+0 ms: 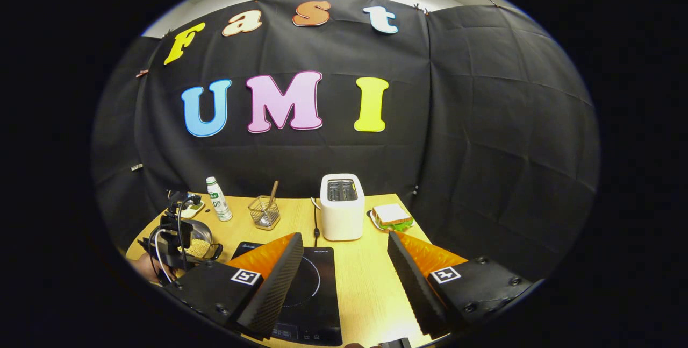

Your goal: First push the handle of the pot to place it horizontally, then grasp the pot with both hands and set it on the induction cooktop.

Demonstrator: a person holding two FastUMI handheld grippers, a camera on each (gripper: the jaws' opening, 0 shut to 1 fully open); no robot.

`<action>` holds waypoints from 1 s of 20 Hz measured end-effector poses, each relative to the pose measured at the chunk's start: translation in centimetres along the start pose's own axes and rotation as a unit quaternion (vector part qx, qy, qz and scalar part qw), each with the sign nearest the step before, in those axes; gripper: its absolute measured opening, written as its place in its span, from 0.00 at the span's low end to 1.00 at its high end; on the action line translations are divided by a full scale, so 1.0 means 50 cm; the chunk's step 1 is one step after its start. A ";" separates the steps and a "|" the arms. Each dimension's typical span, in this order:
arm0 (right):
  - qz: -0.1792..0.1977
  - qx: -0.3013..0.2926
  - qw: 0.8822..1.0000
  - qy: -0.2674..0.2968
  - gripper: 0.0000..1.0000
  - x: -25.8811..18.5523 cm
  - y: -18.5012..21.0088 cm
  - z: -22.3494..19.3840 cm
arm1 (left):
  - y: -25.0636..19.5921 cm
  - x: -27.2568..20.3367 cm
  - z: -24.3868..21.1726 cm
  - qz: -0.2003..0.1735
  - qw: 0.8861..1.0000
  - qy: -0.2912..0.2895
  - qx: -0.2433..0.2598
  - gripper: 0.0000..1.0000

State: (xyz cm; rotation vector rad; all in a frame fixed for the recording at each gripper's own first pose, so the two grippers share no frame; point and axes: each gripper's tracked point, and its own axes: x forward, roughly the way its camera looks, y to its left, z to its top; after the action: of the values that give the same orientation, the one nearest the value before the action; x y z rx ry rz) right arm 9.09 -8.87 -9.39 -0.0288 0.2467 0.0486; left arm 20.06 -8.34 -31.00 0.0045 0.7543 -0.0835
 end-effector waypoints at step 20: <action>0.196 0.104 0.955 0.197 0.99 0.166 0.430 -0.150 | 0.383 -0.366 0.052 0.117 0.969 -0.171 -0.133 0.98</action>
State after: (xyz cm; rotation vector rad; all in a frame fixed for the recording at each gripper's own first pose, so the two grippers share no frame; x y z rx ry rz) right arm 14.20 12.70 -19.20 0.2244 0.6548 0.4158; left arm 10.04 11.99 -17.07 -0.1728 0.4098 0.2385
